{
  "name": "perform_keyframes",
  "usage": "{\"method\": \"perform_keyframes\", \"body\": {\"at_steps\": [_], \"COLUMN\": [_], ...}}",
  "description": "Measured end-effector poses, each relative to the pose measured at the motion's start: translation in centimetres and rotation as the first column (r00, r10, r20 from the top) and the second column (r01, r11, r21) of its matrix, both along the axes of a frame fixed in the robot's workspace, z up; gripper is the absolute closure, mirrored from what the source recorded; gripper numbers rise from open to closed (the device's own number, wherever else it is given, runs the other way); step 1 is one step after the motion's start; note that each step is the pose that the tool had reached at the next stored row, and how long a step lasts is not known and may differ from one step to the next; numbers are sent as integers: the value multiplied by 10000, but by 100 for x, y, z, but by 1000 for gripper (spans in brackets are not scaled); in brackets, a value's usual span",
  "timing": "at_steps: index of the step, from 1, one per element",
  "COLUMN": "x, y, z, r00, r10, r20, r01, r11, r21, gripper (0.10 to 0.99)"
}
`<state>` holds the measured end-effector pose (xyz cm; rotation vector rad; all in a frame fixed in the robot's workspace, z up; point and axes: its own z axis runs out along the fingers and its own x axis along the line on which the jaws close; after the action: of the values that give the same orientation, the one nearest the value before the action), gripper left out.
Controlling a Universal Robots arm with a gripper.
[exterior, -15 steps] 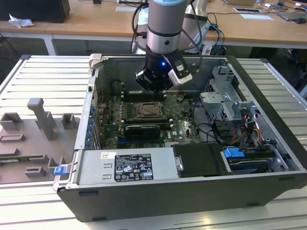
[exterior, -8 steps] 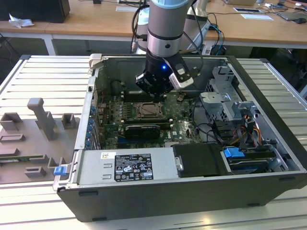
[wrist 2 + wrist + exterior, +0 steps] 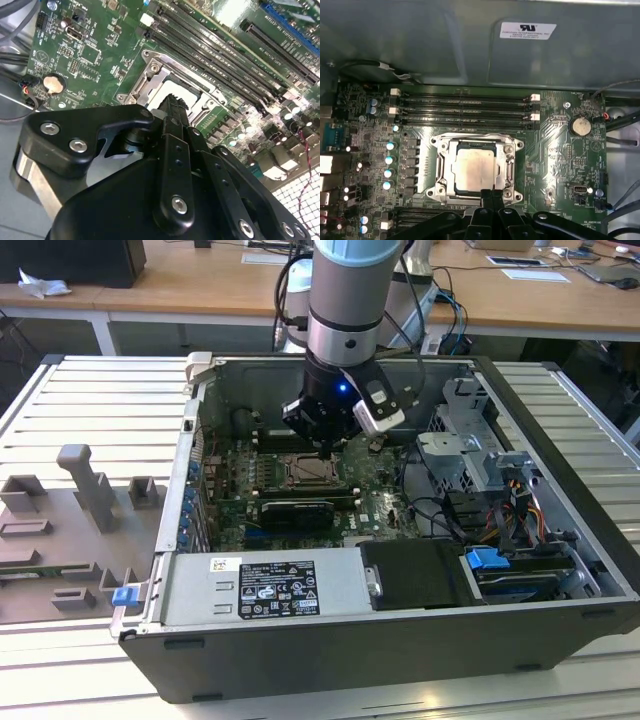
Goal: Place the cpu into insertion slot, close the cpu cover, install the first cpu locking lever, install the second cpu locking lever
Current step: 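Install the second cpu locking lever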
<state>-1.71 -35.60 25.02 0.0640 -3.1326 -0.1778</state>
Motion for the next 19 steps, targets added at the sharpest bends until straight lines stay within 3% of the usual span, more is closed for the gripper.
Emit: {"method": "perform_keyframes", "body": {"at_steps": [2, 3, 4, 6, 7, 10, 19], "x": [-7, -14, -17, -23, -25, -51, -81], "y": [-48, -81, -98, -150, -185, -274, -312], "z": [-7, -13, -17, -28, -37, -61, -80], "r00": [10000, 10000, 10000, 10000, 10000, 9999, 9995], "r10": [0, 0, 1, 3, 3, 139, 307], "r20": [0, 0, 1, 1, 0, 0, 0], "r01": [0, 0, -1, -3, -3, -138, -306], "r11": [10000, 9999, 9998, 9986, 9983, 9981, 9977], "r21": [36, 112, 197, 526, 577, 598, 601], "gripper": [980, 980, 980, 980, 980, 980, 980]}}
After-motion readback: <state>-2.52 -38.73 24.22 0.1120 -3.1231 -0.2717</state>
